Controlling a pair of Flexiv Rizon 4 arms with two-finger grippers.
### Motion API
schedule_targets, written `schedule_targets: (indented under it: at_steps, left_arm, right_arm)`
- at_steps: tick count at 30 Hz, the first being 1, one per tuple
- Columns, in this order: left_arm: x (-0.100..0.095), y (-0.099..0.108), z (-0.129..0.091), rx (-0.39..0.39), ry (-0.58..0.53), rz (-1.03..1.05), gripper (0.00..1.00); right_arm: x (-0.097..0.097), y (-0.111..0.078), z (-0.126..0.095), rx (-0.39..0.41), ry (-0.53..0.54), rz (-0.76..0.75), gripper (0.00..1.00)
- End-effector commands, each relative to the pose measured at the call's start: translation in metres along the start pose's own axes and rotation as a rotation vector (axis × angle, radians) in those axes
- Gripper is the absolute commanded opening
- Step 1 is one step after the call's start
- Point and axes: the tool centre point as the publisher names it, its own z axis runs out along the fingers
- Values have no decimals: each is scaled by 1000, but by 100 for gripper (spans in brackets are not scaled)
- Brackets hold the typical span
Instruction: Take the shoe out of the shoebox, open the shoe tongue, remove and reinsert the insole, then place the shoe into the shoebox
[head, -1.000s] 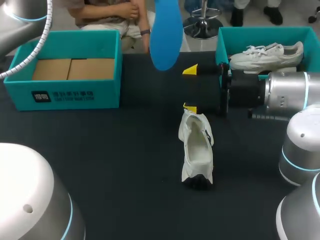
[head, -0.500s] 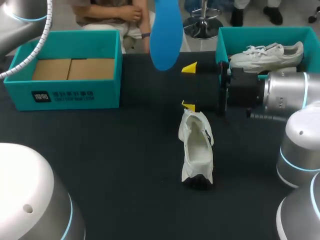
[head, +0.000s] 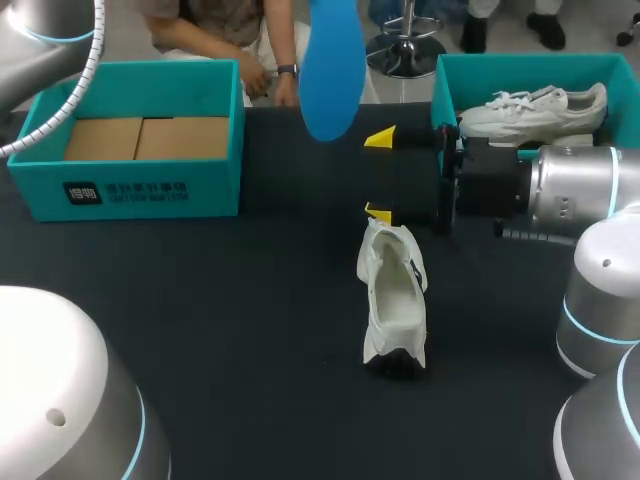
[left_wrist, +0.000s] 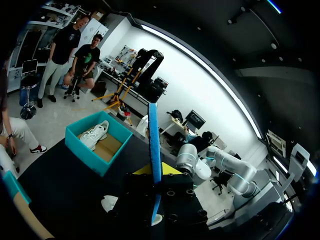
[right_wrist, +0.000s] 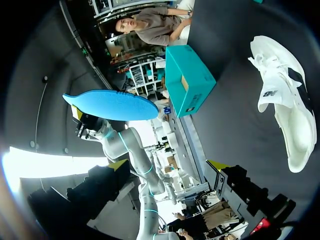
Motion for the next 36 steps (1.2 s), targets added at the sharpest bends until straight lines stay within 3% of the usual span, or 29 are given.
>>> schedule_targets:
  at_steps: [1, 13, 14, 22, 36]
  left_arm:
    - [0, 0, 0, 1, 0, 0, 0]
    - [0, 0, 0, 1, 0, 0, 0]
    - [6, 4, -7, 52, 10, 115, 0]
    - [25, 34, -40, 204, -52, 402, 0]
    - [47, 91, -41, 220, -127, 617, 0]
  right_arm:
    - [0, -1, 2, -4, -2, 1, 100]
    - [0, -1, 2, -4, -2, 1, 100]
    - [0, -1, 2, -4, -2, 1, 100]
    - [0, -1, 2, -4, -2, 1, 100]
    - [0, -1, 2, -4, -2, 1, 100]
